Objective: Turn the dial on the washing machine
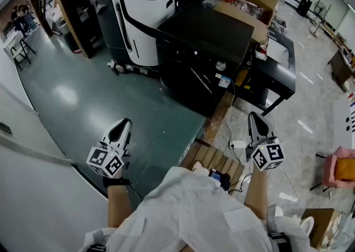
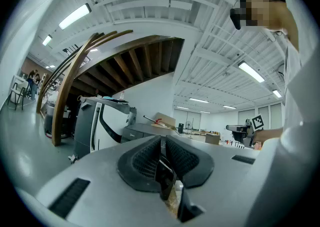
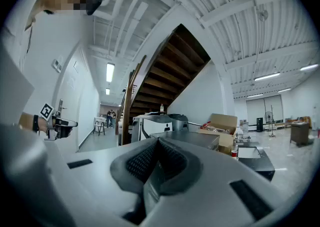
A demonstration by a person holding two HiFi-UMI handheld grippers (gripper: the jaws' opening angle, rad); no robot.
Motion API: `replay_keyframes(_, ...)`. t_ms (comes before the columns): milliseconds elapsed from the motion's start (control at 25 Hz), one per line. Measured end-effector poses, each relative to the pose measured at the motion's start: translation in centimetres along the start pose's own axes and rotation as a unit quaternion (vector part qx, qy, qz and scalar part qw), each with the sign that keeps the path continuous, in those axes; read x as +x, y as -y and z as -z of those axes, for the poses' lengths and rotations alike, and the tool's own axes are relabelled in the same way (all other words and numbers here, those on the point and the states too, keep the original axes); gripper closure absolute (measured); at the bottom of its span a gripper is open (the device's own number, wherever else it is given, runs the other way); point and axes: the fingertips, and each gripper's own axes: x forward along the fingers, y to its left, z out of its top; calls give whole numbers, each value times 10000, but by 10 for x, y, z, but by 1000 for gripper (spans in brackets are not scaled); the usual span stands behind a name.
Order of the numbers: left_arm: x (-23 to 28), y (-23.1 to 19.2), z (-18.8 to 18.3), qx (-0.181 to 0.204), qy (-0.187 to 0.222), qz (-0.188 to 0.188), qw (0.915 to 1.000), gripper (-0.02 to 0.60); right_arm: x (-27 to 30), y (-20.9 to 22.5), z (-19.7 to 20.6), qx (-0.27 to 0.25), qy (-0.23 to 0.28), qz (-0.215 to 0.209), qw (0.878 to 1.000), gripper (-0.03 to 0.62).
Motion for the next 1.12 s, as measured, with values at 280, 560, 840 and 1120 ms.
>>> replay_keyframes(280, -4, 3, 1, 7, -69, -5, 10000, 545, -2, 2, 2, 3, -59, -9, 10000, 594)
replay_keyframes(560, -3, 3, 4, 9, -114, -16, 9999, 545, -2, 2, 5, 238, 57, -182, 9995, 592)
replay_keyframes(840, 11, -1, 18, -118, -271, 11, 9996, 545, -2, 11, 27, 509, -62, -120, 9986, 592)
replay_keyframes(1120, 65, -19, 24, -181, -405, 32, 9990, 545, 36, 49, 44, 637, -233, 8, 9977, 592)
